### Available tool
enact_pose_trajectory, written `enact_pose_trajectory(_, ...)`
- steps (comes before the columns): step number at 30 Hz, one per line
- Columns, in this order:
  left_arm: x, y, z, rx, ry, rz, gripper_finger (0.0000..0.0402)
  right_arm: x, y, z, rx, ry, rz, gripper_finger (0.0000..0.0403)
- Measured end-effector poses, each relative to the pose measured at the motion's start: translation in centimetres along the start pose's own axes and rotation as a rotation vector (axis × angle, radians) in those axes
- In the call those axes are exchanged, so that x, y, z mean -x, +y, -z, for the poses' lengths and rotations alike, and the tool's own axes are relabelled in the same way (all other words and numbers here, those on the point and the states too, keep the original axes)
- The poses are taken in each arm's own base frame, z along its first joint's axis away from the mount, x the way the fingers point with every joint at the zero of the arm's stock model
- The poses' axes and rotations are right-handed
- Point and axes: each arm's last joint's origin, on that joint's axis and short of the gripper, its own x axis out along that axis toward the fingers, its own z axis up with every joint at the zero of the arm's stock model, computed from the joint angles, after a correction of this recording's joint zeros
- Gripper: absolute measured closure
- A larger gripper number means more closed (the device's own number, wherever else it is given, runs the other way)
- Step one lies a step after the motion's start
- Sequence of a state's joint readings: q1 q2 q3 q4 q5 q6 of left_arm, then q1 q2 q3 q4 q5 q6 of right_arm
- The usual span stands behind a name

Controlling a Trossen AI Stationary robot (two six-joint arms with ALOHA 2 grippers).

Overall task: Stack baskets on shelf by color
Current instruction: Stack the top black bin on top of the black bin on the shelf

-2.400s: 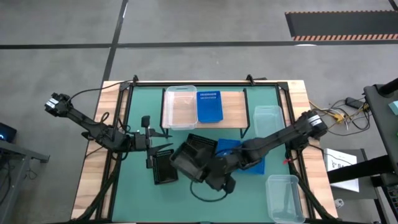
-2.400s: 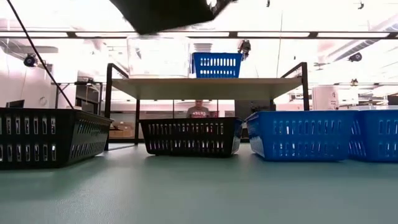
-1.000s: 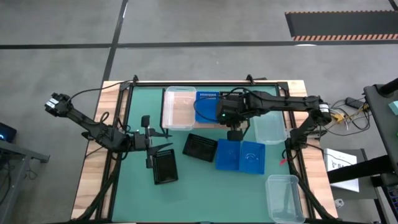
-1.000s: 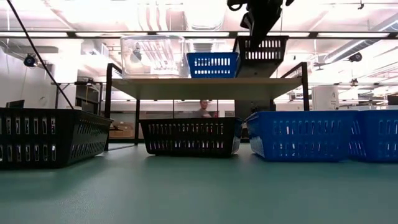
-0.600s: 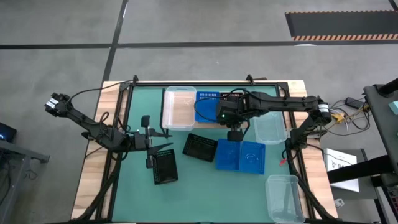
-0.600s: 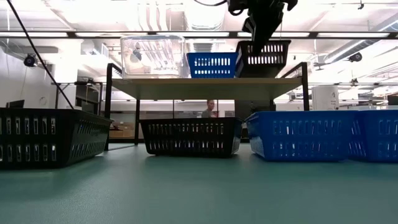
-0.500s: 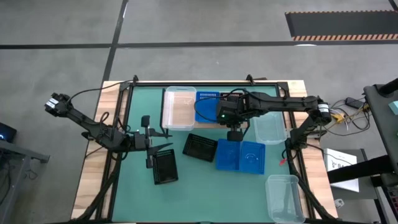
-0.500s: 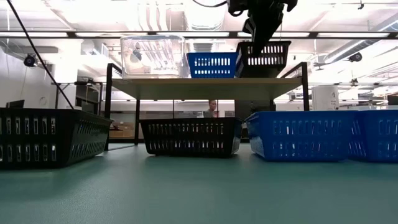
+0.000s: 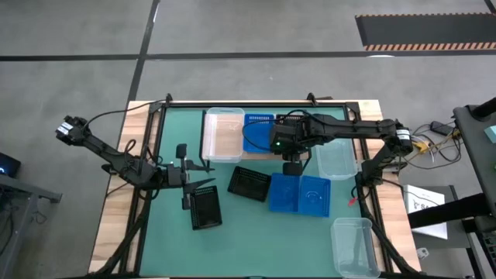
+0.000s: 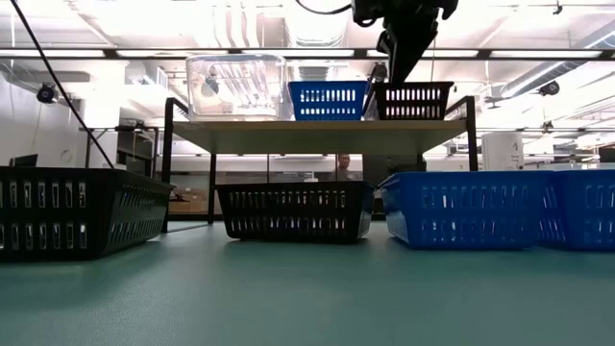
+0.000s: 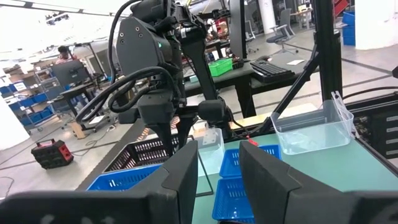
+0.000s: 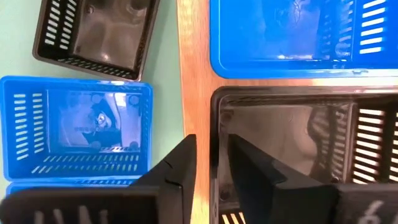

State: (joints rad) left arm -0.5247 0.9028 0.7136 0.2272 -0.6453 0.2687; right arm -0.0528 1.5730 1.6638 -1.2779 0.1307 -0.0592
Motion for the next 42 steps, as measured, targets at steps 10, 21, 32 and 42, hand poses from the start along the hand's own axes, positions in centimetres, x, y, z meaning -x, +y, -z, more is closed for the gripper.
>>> enact_pose_trajectory(10, 0.0, 0.0, 0.0, 0.0, -0.001, 0.004, 0.0299, 2.5, 0.9, -0.2, -0.021, -0.07, -0.028, 0.0297)
enact_pose_trajectory(21, 0.0, 0.0, 0.0, 0.003, -0.001, 0.004, 0.0299, 4.1, 8.9, -0.8, 0.156, -0.246, -0.137, 0.0332)
enact_pose_trajectory(32, 0.0, 0.0, 0.0, 0.029, -0.001, 0.008, 0.0299, 4.4, 14.8, -0.7, 0.282, -0.398, -0.219, 0.0347)
enact_pose_trajectory(42, 0.0, 0.0, 0.0, 0.03, -0.002, 0.009, 0.0299, 1.7, 17.1, -1.7, 0.34, -0.373, -0.208, 0.034)
